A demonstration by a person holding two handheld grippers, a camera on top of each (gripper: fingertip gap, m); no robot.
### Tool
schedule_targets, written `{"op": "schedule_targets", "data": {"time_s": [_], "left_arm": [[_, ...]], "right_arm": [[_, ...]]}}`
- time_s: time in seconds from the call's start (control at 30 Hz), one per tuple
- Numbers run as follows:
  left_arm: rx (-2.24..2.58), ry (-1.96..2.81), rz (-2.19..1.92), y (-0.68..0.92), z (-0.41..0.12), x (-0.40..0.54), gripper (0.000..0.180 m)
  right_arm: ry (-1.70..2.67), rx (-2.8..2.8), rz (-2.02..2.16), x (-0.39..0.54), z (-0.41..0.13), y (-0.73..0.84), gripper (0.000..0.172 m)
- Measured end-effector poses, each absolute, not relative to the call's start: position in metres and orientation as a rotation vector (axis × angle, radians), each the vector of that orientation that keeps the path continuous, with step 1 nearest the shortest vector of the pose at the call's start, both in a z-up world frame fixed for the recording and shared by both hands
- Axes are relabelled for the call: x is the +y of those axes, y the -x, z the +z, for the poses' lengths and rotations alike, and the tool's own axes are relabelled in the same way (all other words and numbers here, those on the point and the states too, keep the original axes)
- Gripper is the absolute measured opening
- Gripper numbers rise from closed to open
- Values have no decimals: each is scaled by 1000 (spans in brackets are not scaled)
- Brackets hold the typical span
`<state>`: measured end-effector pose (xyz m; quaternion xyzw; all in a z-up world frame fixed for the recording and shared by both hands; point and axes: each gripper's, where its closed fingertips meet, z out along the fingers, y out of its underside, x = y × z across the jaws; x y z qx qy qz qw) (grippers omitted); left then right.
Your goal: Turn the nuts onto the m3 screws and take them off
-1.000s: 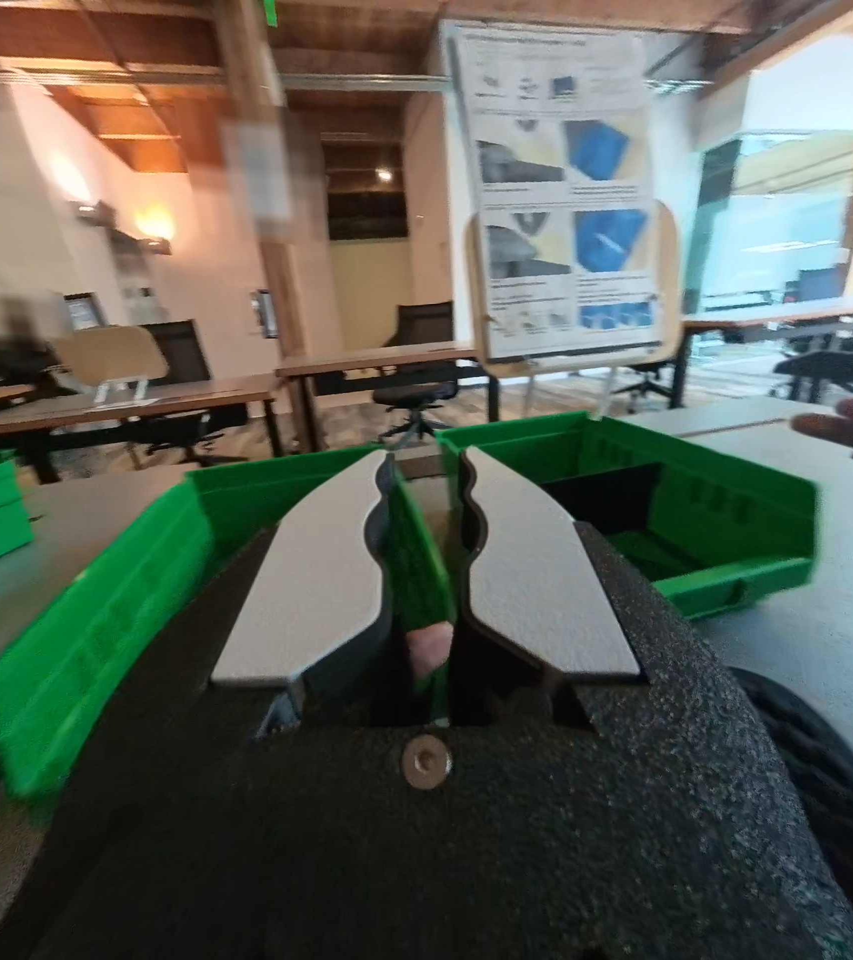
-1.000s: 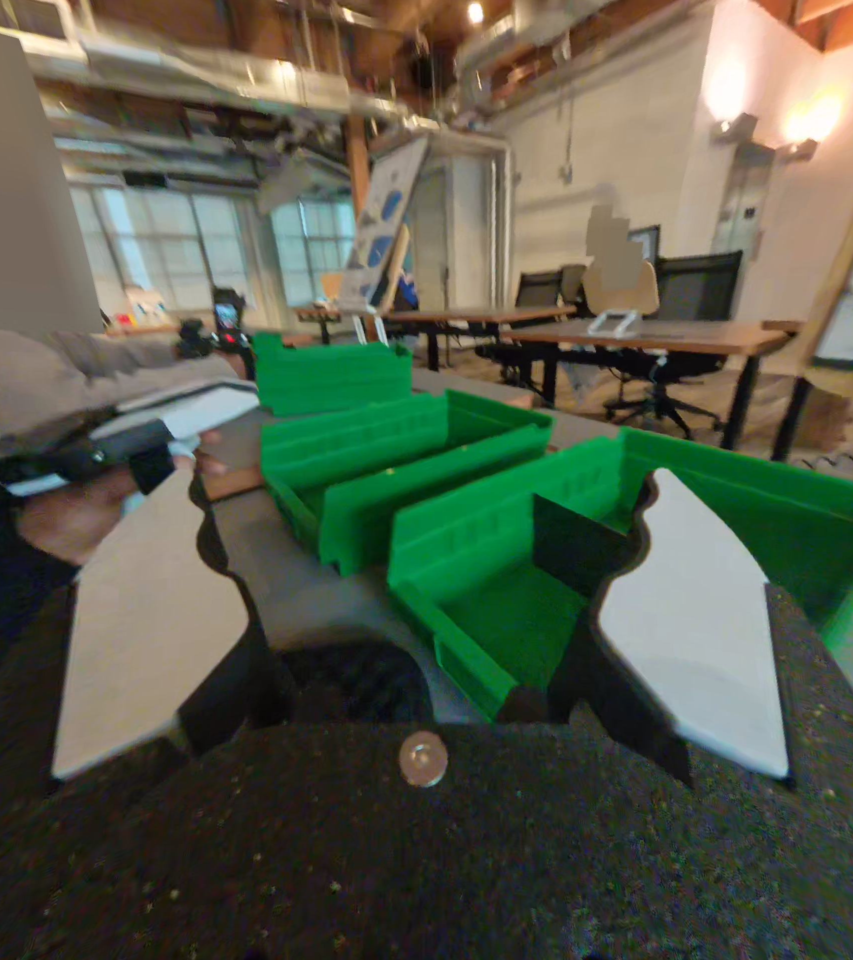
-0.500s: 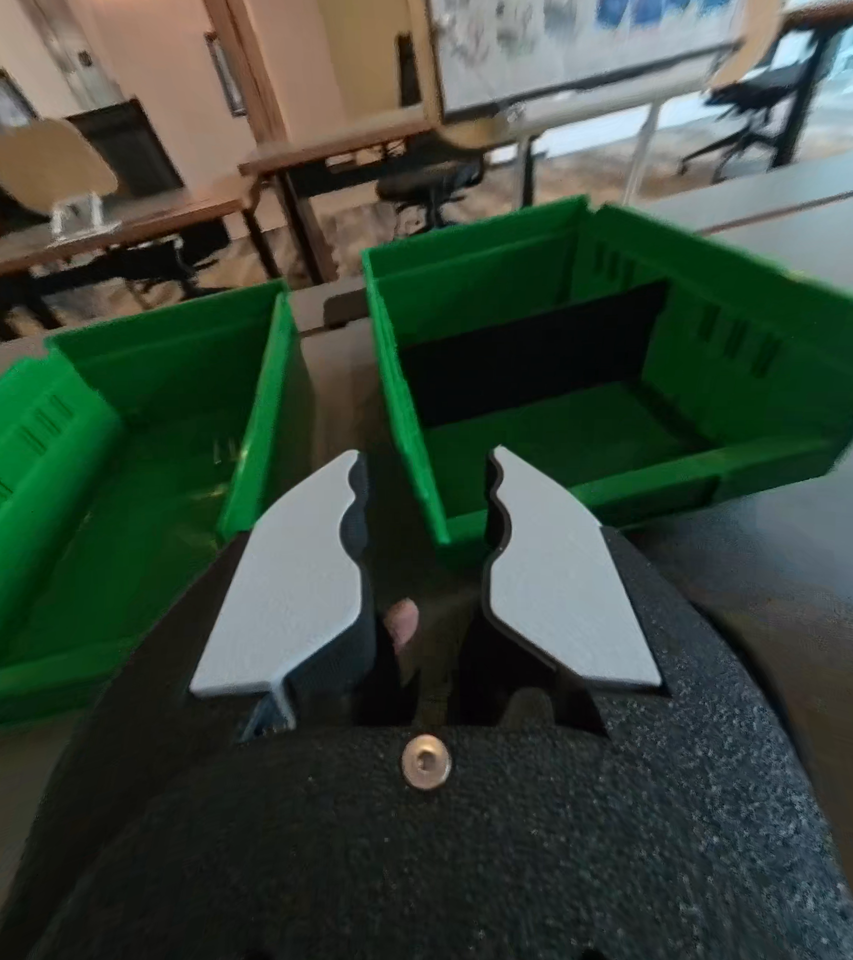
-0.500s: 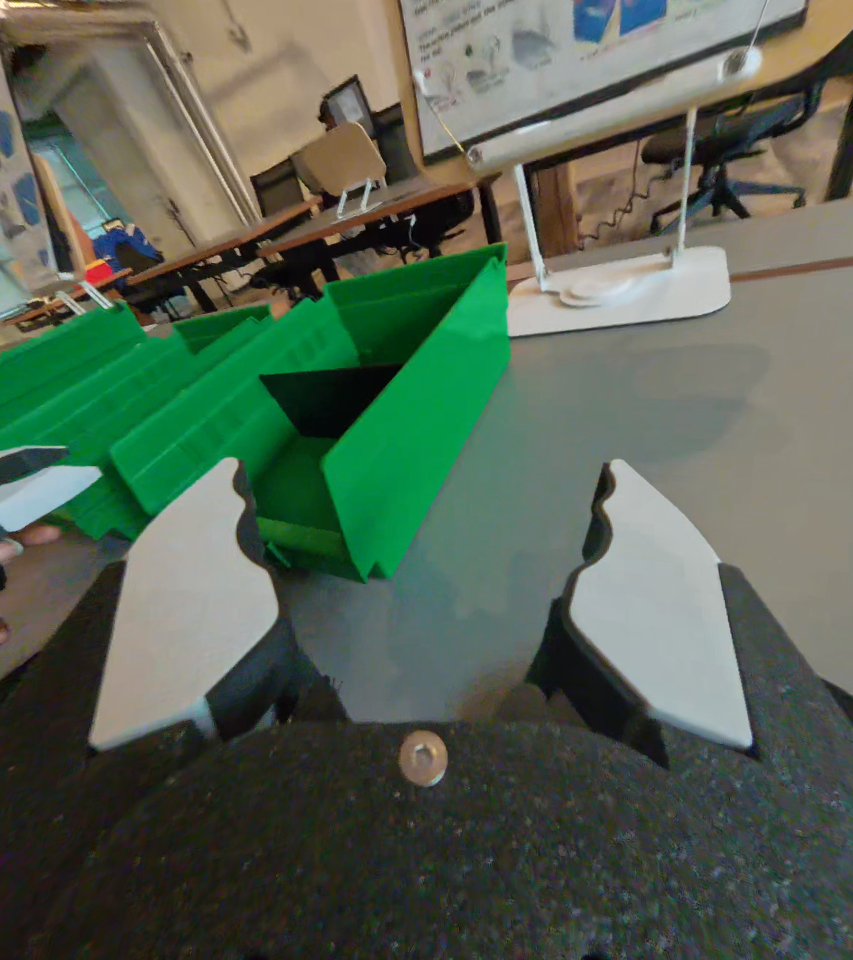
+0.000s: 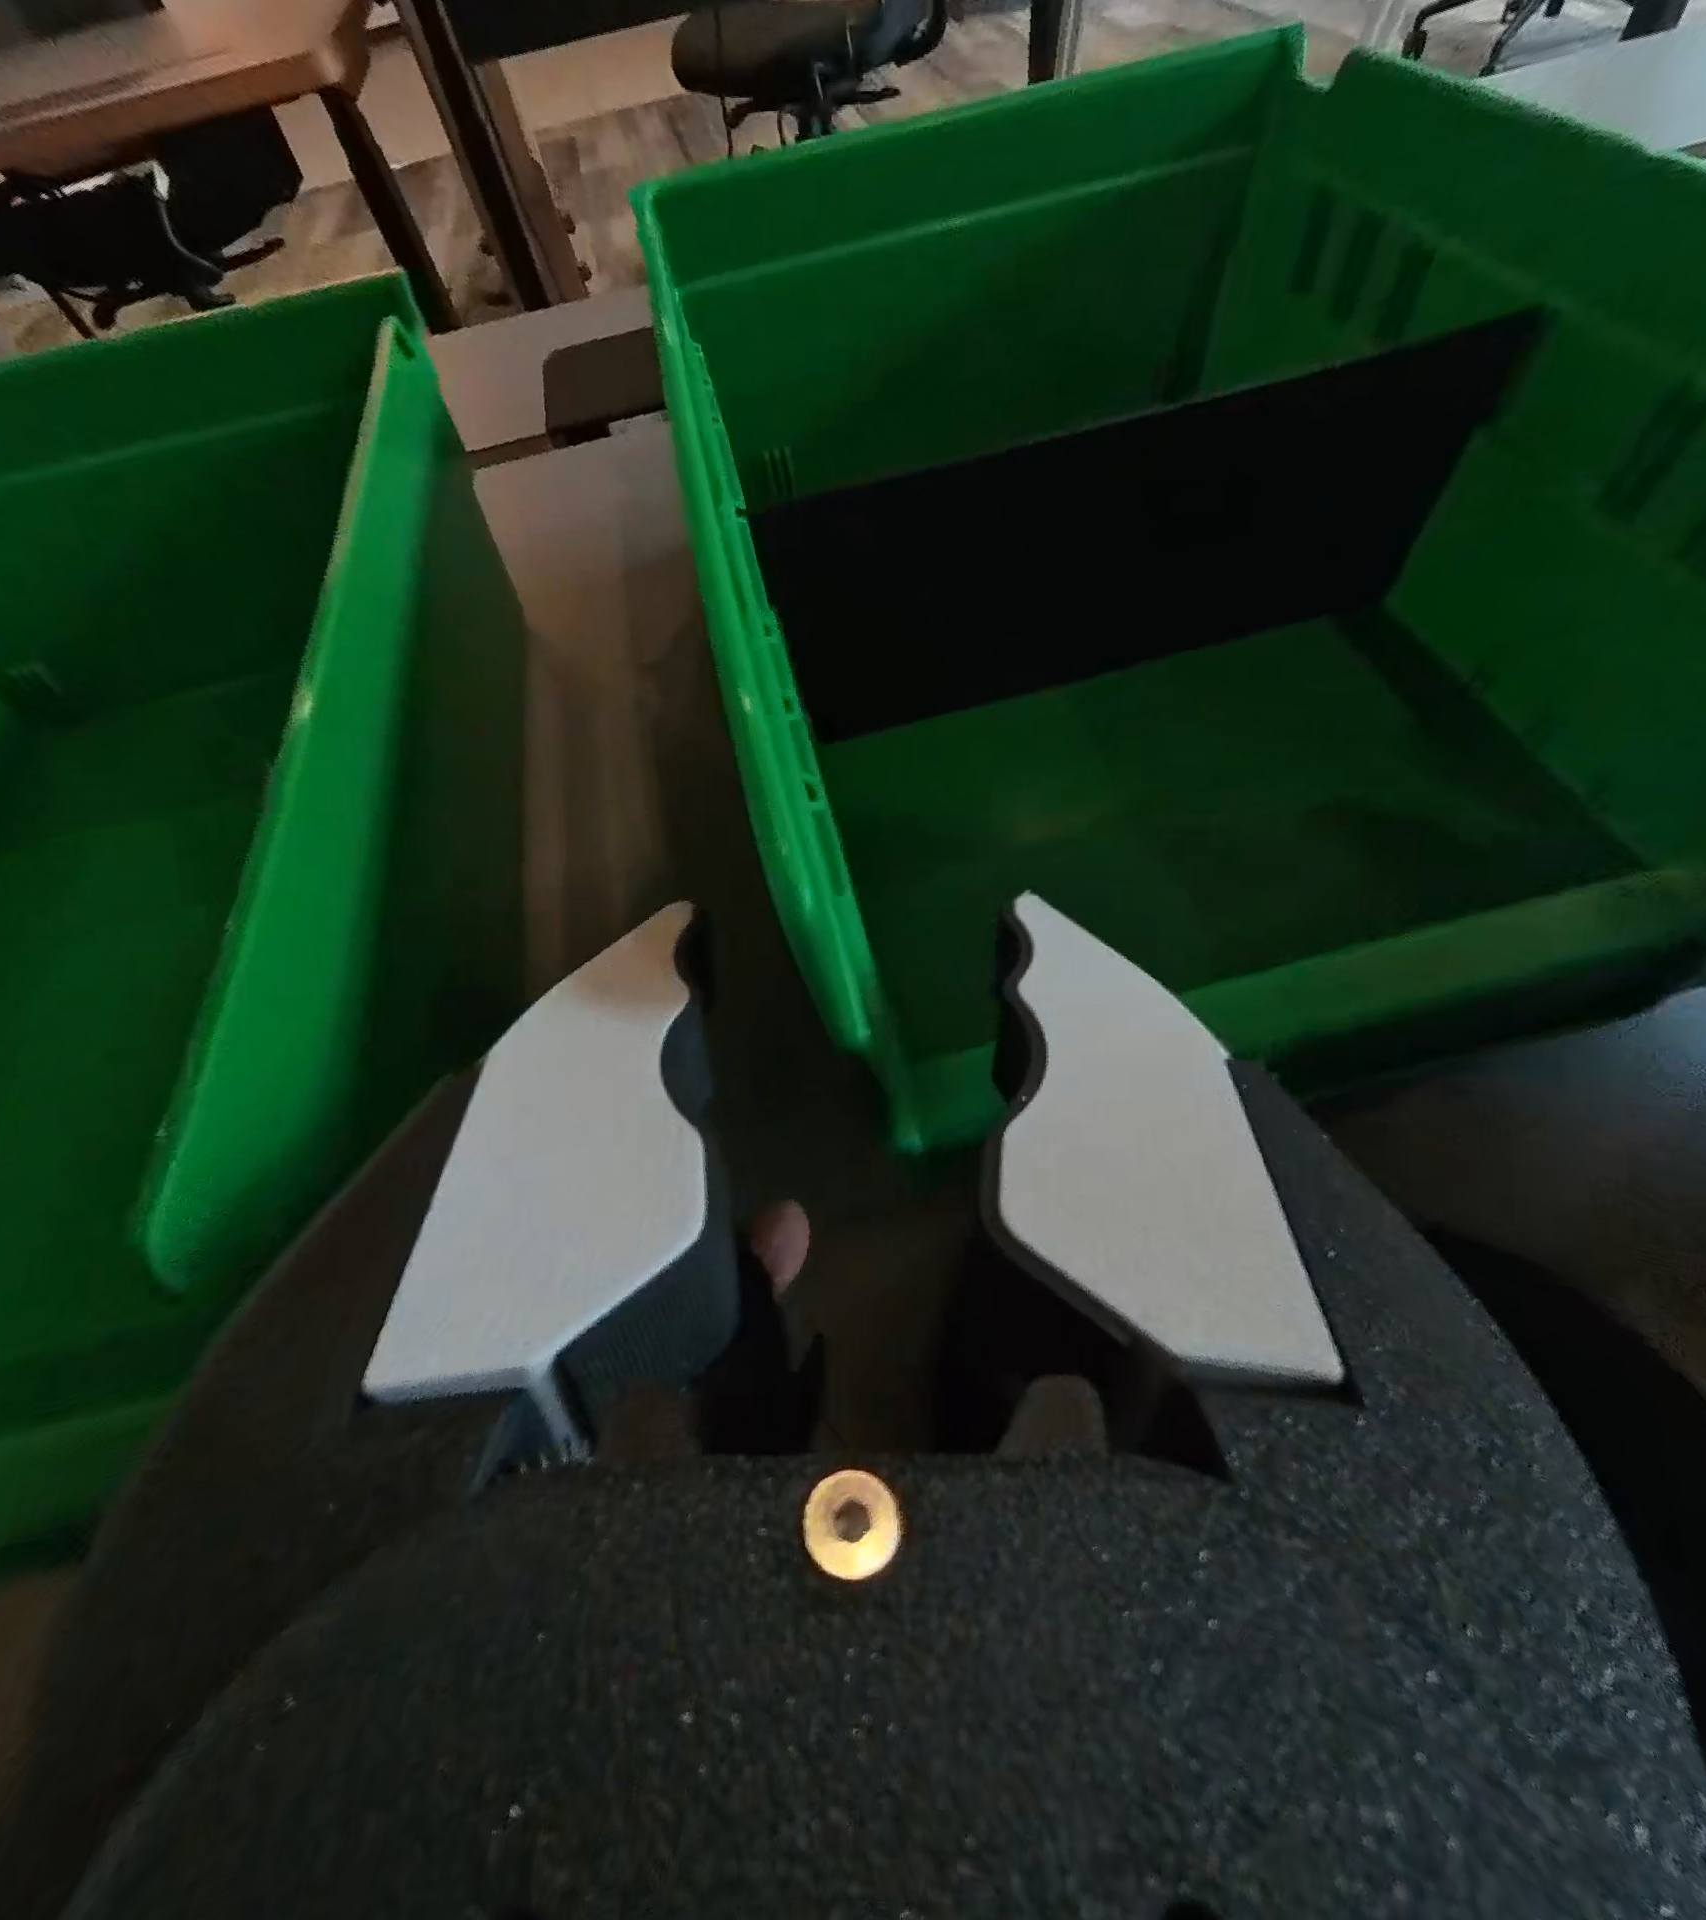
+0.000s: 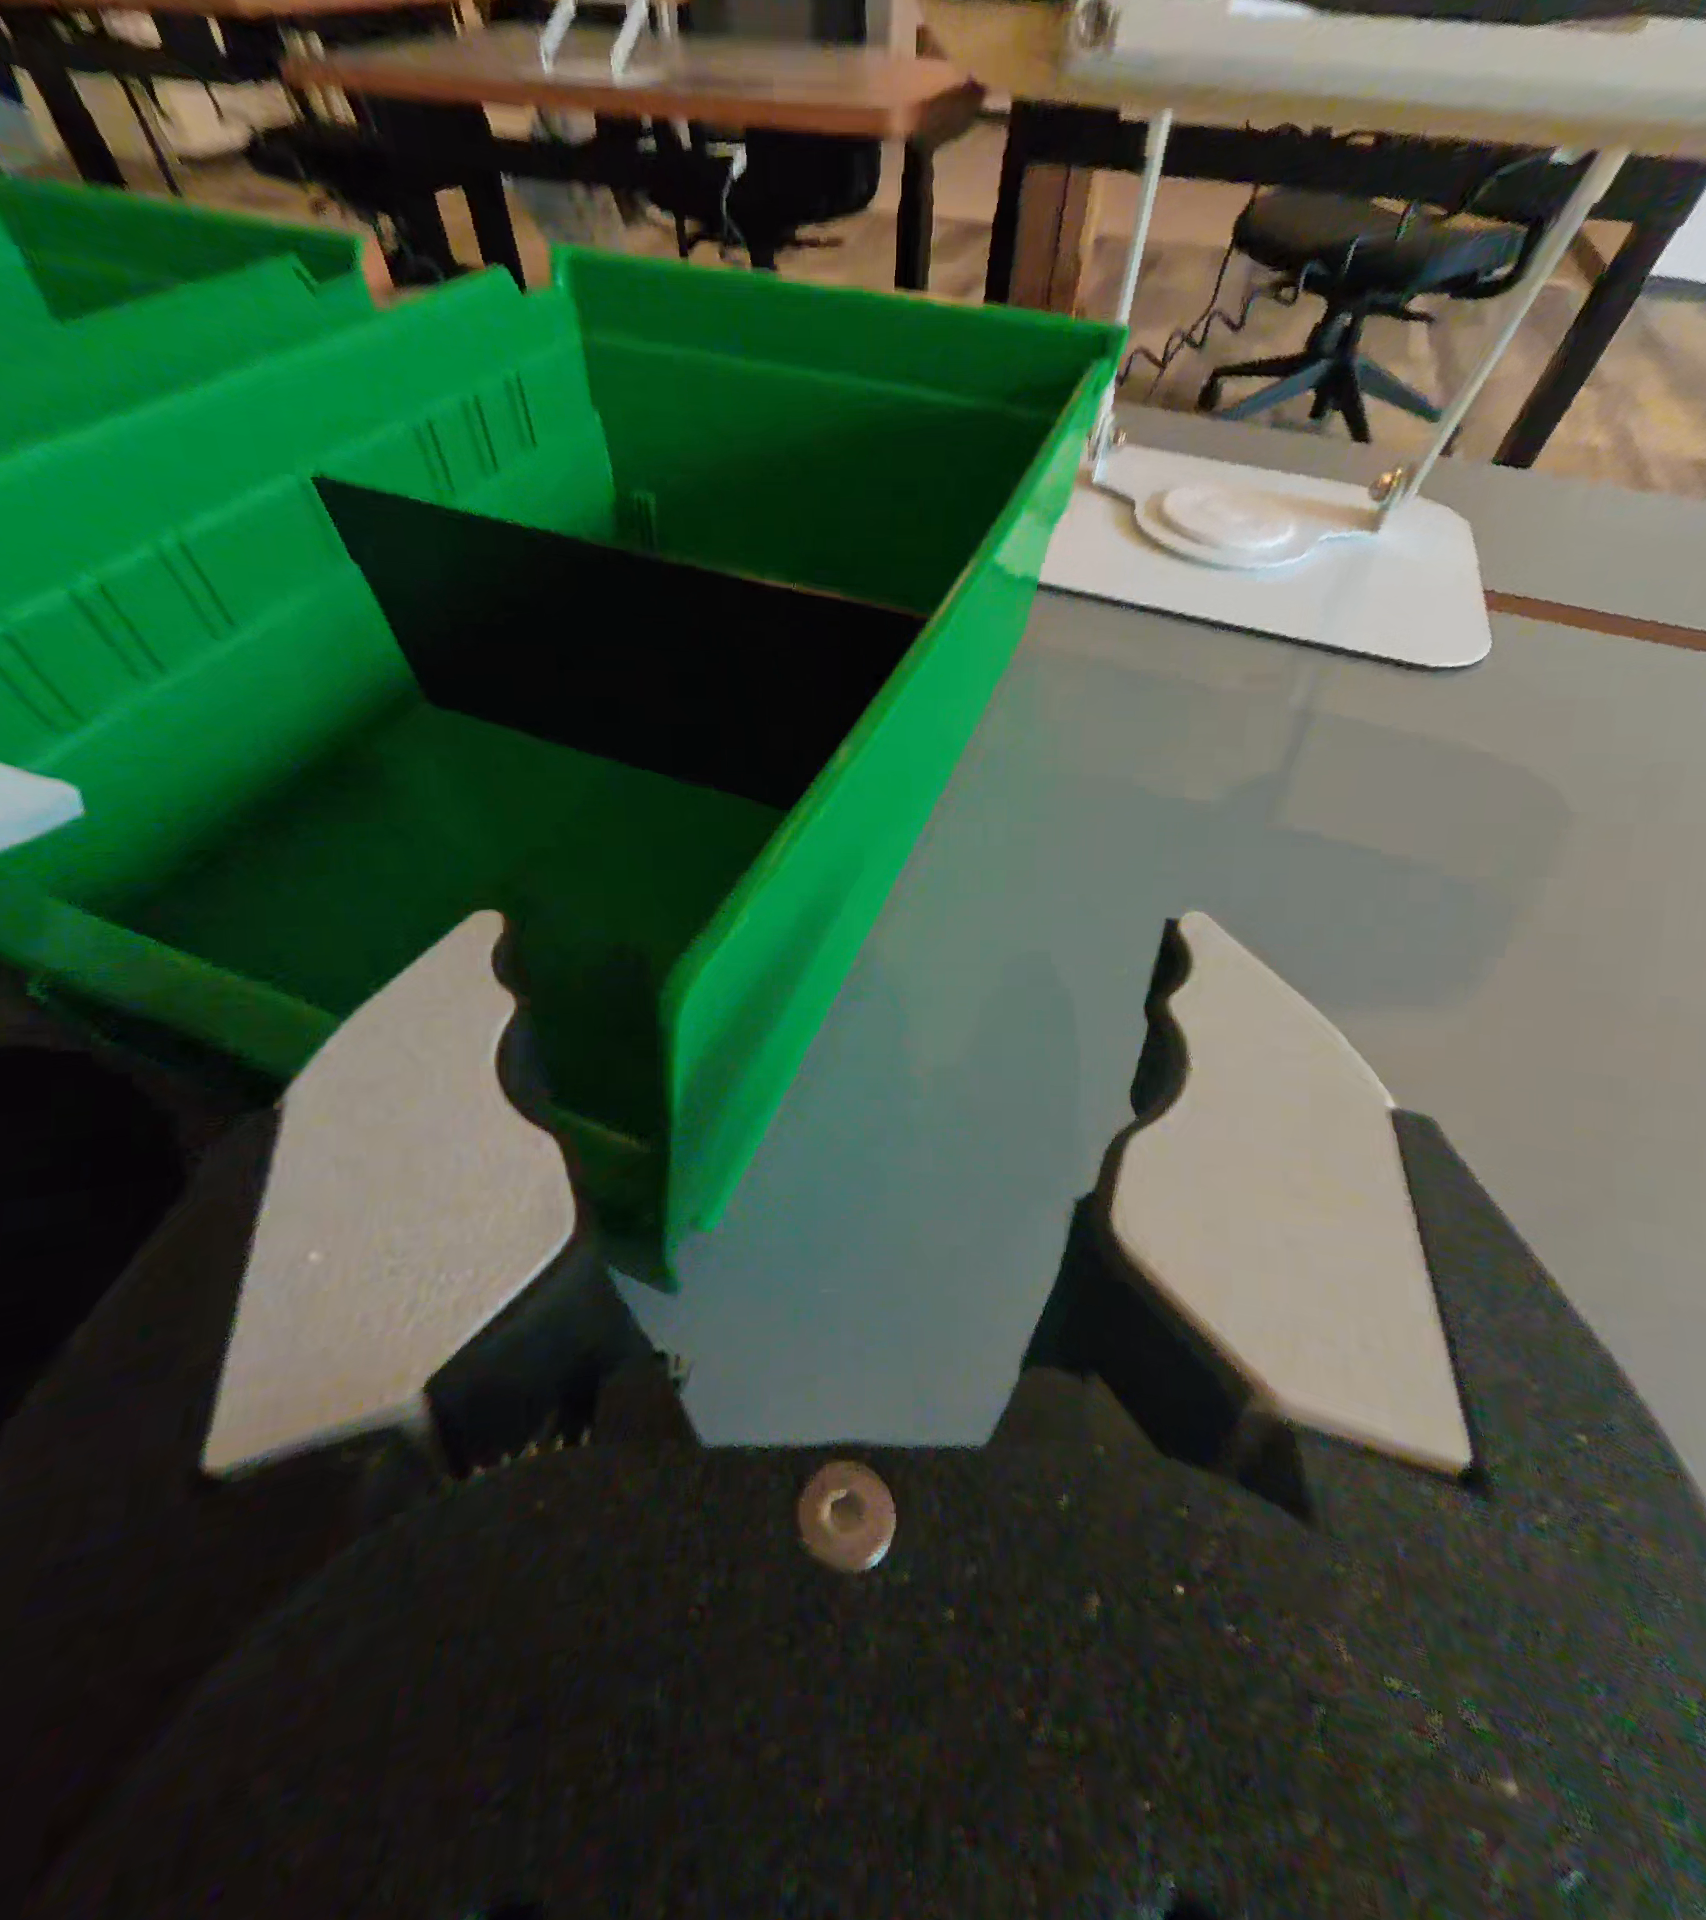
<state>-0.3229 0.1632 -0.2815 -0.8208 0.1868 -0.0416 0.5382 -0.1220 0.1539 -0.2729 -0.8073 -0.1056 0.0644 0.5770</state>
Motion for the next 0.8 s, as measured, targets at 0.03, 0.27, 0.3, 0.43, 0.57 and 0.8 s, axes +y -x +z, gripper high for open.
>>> {"op": "schedule_targets", "data": {"time_s": [0.03, 0.27, 0.3, 0.43, 0.57, 0.8], "left_arm": [[448, 1955, -95, 322, -282, 165, 52], [547, 1996, -99, 309, -292, 172, 12], [568, 1987, -67, 307, -292, 172, 12], [630, 1914, 40, 301, -284, 167, 11], [614, 1863, 24, 289, -270, 158, 11], [629, 1777, -20, 249, -239, 145, 12]], "right_arm": [[1905, -265, 132, 156, -276, 122, 106], [1977, -397, -82, 161, -288, 119, 19], [1975, -410, -162, 161, -288, 116, 9], [1968, -442, -250, 158, -288, 108, 8], [1947, -436, -265, 148, -278, 96, 8], [1891, -389, -291, 130, -243, 58, 7]]}}
